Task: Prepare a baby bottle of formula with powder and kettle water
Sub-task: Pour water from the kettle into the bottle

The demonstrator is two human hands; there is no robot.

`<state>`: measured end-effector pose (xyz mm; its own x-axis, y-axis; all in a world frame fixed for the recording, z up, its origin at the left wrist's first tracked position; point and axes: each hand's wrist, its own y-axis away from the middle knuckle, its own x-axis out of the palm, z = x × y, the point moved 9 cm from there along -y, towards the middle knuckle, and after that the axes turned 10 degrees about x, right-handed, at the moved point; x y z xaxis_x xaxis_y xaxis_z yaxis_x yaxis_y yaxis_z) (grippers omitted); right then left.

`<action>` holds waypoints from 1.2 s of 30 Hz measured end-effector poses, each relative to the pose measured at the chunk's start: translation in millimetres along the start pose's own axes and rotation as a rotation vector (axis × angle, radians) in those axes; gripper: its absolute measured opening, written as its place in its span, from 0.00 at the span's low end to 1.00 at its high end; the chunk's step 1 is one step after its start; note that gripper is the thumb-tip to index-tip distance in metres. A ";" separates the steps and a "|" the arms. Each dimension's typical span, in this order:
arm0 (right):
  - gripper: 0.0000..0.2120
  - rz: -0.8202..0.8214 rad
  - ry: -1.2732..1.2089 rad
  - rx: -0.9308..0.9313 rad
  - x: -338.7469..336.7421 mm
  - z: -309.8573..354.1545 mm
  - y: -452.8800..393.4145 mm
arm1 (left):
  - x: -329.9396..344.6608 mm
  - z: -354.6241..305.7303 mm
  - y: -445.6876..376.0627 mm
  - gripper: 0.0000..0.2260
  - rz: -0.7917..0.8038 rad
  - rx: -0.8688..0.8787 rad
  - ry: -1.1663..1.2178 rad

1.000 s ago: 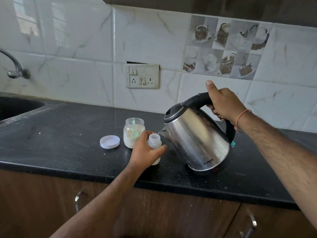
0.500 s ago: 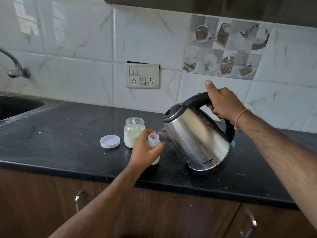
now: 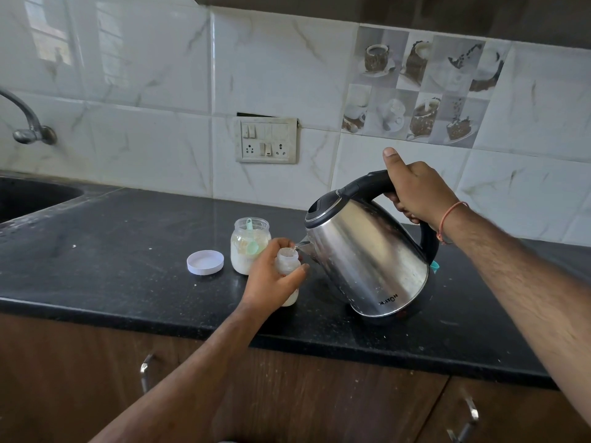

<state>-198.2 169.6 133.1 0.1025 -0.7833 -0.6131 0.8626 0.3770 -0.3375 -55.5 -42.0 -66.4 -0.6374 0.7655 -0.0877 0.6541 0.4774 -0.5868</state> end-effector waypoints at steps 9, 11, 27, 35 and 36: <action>0.38 0.001 -0.001 -0.002 0.2 -0.5 -0.7 | 0.6 0.6 -0.3 0.14 0.008 -0.014 -0.036; 0.38 0.002 0.001 -0.004 0.5 -0.6 -1.1 | 0.6 0.2 -0.6 0.13 0.011 -0.005 -0.043; 0.38 0.001 -0.001 -0.008 0.2 -1.4 -0.6 | 1.3 5.8 -0.2 0.11 0.026 -0.046 -0.052; 0.38 -0.003 -0.003 -0.013 -0.7 -1.3 -0.2 | 0.6 8.9 0.8 0.13 0.028 -0.108 -0.106; 0.38 -0.003 -0.002 -0.012 -0.4 -1.1 -0.3 | 0.7 9.1 0.9 0.13 0.028 -0.111 -0.108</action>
<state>-199.1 170.4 132.7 0.1007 -0.7856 -0.6104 0.8568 0.3804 -0.3482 -59.1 -44.9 -74.2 -0.6543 0.7315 -0.1921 0.7094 0.5055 -0.4912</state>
